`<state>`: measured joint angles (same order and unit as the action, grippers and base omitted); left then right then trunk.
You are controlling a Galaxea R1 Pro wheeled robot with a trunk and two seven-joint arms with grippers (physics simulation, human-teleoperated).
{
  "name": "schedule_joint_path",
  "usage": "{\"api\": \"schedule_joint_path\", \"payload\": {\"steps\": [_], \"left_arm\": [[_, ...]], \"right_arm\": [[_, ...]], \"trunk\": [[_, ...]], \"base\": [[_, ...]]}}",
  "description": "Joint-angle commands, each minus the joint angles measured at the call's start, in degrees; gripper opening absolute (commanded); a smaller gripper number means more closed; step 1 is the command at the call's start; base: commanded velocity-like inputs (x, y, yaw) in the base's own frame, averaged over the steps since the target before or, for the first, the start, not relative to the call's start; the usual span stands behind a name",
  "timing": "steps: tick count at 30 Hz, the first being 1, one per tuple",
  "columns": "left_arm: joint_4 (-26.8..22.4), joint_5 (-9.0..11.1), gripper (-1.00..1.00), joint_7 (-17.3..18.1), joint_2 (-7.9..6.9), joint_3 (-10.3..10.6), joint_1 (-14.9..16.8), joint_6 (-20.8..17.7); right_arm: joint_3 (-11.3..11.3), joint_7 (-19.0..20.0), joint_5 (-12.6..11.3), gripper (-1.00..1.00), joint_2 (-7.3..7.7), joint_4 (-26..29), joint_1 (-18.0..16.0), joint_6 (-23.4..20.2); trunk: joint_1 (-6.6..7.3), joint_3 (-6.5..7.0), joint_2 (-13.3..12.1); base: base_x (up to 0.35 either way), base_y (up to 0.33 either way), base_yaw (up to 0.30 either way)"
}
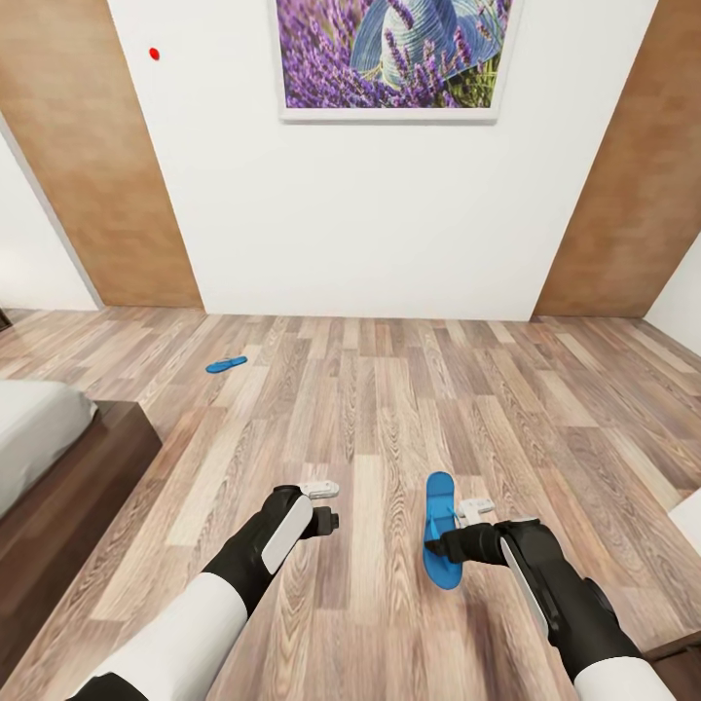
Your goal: In the bedroom, move the book from the bed onto either nightstand, and place the two sandals side by side next to the bed.
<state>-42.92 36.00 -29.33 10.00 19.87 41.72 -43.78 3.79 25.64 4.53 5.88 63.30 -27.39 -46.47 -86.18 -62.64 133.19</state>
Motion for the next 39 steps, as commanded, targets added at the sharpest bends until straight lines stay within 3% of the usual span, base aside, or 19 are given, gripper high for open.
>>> {"api": "schedule_joint_path", "payload": {"steps": [1,39], "left_arm": [[-0.05,0.56,1.0,-0.55,0.0,0.08,0.03,-0.08],[-0.06,0.55,1.0,-0.55,0.0,0.08,0.03,-0.08]], "right_arm": [[0.07,0.38,0.48,-1.0,0.05,0.07,-0.03,-0.17],[0.13,0.36,0.48,-1.0,0.01,0.07,-0.03,-0.19]], "trunk": [[0.0,-0.05,0.02],[0.0,-0.05,0.02]], "base": [[0.076,0.0,0.0],[0.076,0.0,0.0]]}}
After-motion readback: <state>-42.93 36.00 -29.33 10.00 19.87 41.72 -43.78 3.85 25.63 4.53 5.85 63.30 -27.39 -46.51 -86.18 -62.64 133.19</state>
